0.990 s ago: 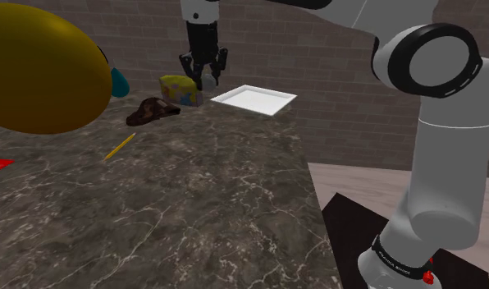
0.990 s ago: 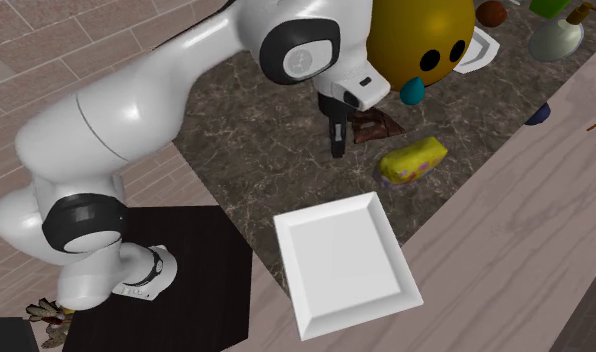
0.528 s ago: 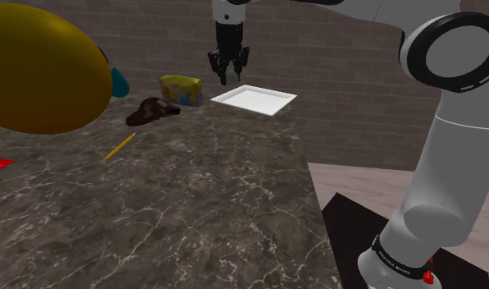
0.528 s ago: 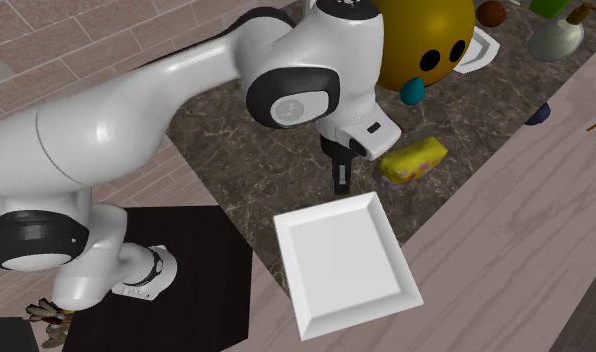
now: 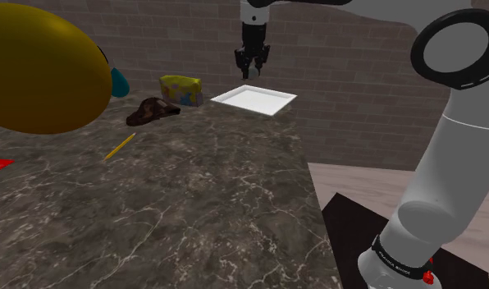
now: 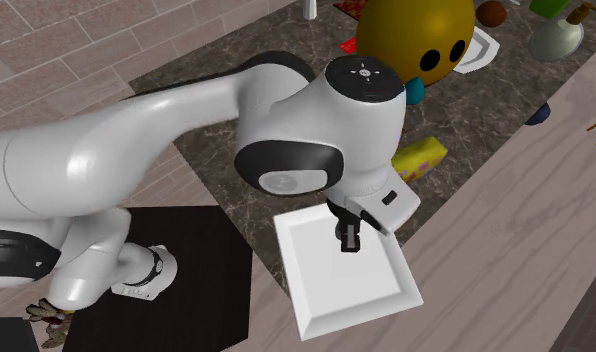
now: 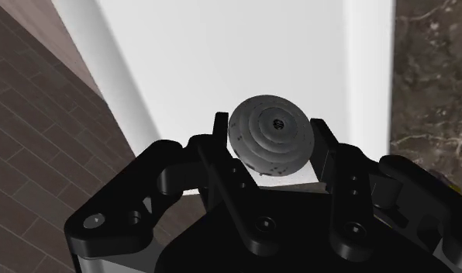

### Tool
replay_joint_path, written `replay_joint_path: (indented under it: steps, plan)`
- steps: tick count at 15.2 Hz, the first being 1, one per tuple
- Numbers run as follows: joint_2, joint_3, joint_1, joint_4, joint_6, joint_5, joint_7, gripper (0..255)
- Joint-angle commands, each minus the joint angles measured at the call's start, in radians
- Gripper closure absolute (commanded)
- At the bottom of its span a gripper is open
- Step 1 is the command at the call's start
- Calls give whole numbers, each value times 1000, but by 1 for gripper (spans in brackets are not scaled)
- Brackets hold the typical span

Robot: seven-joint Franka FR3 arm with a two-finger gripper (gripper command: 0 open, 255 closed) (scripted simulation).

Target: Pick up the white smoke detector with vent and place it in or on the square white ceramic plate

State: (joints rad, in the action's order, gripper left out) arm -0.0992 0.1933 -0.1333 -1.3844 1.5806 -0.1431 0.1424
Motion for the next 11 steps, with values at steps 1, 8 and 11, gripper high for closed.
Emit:
replay_joint_path:
  steps: [1,8,11]
  plan:
    - [8,-26,-35,-12,11,10,-61,255]
    - [41,-29,-39,-150,117,16,-54,255]
    - [50,-30,-40,-202,160,17,-50,255]
